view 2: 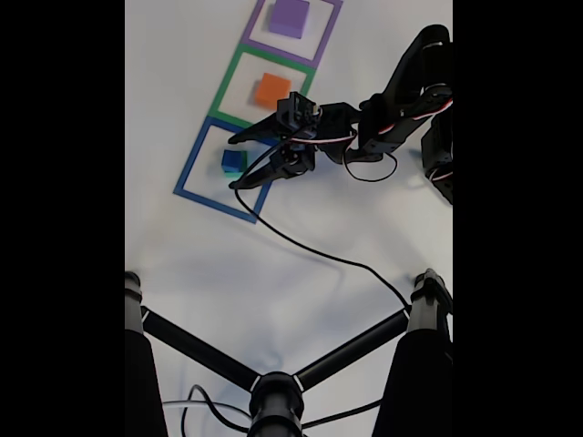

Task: Tower of hanoi

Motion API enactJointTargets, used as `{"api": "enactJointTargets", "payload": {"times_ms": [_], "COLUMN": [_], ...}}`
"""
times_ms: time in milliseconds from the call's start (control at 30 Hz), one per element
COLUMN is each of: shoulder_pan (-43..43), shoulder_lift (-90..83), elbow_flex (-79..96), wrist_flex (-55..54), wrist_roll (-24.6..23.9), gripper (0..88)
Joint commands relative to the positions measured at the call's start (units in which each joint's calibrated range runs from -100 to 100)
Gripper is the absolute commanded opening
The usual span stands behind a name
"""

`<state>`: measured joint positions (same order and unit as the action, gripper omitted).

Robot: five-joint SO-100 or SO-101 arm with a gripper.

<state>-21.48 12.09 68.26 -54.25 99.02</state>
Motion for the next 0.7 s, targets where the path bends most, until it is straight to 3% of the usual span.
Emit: {"api": "enactJointTargets", "payload": {"times_ms": [0,667], "shoulder_pan": [0.0,-1.6], "shoulder_lift": [-0.5,-0.3], "elbow_flex": [-0.4,-0.2], "wrist_flex": [-1.3,-1.0], "wrist_roll": [1.0,1.0], "gripper": [20.4,5.3]}}
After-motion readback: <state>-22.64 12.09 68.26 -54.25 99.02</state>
